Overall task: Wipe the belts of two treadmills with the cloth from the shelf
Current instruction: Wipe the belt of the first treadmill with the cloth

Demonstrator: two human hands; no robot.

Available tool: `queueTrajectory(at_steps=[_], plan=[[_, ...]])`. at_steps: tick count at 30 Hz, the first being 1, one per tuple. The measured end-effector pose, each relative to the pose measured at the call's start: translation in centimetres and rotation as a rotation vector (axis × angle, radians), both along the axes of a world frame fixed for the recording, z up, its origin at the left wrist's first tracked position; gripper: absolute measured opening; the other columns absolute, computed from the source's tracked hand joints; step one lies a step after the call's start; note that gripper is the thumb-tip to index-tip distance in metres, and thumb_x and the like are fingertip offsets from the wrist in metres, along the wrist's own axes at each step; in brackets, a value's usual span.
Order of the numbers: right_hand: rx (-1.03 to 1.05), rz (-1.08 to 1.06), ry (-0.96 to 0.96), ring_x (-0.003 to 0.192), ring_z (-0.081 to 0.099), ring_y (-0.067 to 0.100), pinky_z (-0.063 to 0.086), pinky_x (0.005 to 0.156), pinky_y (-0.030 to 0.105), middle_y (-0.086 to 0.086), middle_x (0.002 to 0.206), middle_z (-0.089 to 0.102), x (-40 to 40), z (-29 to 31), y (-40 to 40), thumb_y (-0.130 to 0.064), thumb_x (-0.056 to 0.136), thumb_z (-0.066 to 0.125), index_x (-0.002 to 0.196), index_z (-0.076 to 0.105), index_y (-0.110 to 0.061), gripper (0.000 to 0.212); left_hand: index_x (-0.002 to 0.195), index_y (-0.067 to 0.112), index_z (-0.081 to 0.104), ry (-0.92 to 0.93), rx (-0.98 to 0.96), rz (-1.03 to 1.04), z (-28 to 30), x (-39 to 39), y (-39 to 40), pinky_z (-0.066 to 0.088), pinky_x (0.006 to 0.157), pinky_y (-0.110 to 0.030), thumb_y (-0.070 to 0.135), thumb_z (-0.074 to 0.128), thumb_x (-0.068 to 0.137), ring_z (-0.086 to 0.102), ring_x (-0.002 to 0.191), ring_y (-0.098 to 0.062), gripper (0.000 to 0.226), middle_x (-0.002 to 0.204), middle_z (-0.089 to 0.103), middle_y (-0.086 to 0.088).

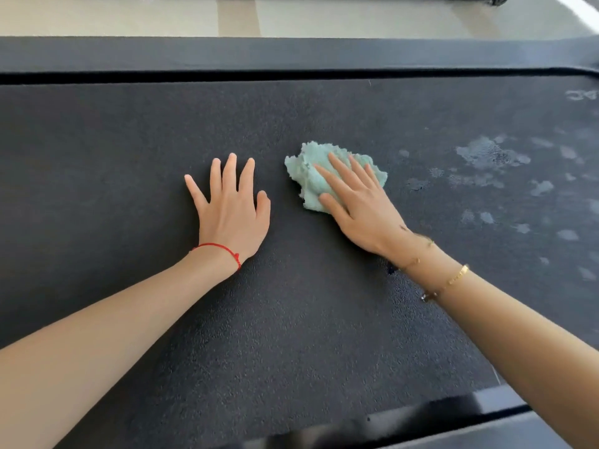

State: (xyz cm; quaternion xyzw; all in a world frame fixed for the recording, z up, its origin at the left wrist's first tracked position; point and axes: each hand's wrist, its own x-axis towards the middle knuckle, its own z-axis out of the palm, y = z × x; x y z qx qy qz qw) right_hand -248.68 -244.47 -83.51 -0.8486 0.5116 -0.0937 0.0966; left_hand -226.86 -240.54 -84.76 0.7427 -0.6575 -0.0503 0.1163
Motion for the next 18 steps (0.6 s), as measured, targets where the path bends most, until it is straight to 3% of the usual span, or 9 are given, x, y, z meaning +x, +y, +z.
queueTrajectory(at_steps=[3, 5, 8, 11, 13, 18], plan=[[0.023, 0.216, 0.018, 0.151, -0.001, 0.017, -0.003, 0.123, 0.035, -0.006, 0.164, 0.008, -2.6, 0.6, 3.3, -0.048, 0.104, 0.023, 0.154, 0.016, -0.037, 0.052, 0.157, 0.020, 0.020, -0.015, -0.029, 0.007, -0.2, -0.1, 0.2, 0.005, 0.119, -0.062, 0.035, 0.030, 0.102, 0.008, 0.152, -0.028, 0.058, 0.165, 0.016, -0.008], [0.028, 0.237, -0.003, 0.151, 0.003, 0.017, -0.001, 0.123, 0.033, -0.006, 0.163, 0.011, -4.0, 0.6, 1.4, -0.049, 0.104, 0.023, 0.154, 0.019, -0.036, 0.052, 0.157, 0.020, 0.021, -0.022, -0.041, 0.017, -0.2, -0.2, 0.3, 0.007, 0.119, -0.061, 0.037, 0.025, 0.100, 0.010, 0.152, -0.028, 0.059, 0.164, 0.017, -0.007], [-0.008, 0.055, -0.010, 0.150, 0.014, 0.029, 0.004, 0.121, 0.039, 0.003, 0.162, 0.020, -3.8, 0.0, -6.5, -0.048, 0.102, 0.027, 0.153, 0.029, -0.026, 0.055, 0.156, 0.019, 0.024, -0.027, -0.036, 0.020, -0.1, -0.5, 0.2, 0.008, 0.119, -0.062, 0.041, 0.020, 0.096, 0.012, 0.152, -0.028, 0.064, 0.163, 0.020, -0.008], [0.022, -0.170, 0.013, 0.149, 0.010, 0.033, 0.002, 0.120, 0.044, 0.008, 0.162, 0.016, -0.5, 0.0, -14.8, -0.042, 0.104, 0.029, 0.154, 0.026, -0.023, 0.053, 0.154, 0.017, 0.027, -0.038, -0.039, 0.018, -0.1, -0.6, 0.0, 0.011, 0.118, -0.064, 0.040, 0.019, 0.095, 0.014, 0.151, -0.029, 0.064, 0.162, 0.023, -0.009], [0.031, -0.199, 0.028, 0.150, 0.007, 0.034, 0.000, 0.121, 0.045, 0.008, 0.163, 0.015, 2.8, 0.0, -17.2, -0.042, 0.105, 0.027, 0.154, 0.024, -0.024, 0.053, 0.154, 0.017, 0.028, -0.051, -0.042, 0.026, -0.1, -0.6, 0.0, 0.012, 0.118, -0.064, 0.040, 0.020, 0.095, 0.016, 0.151, -0.029, 0.063, 0.161, 0.025, -0.009], [0.013, 0.131, -0.018, 0.151, 0.005, 0.028, -0.004, 0.121, 0.039, 0.003, 0.163, 0.015, 6.1, -0.2, -10.9, -0.042, 0.105, 0.029, 0.153, 0.025, -0.030, 0.050, 0.153, 0.017, 0.031, -0.051, -0.044, 0.034, 0.0, -0.7, -0.1, 0.013, 0.118, -0.062, 0.039, 0.022, 0.095, 0.017, 0.151, -0.026, 0.063, 0.161, 0.027, -0.008]])
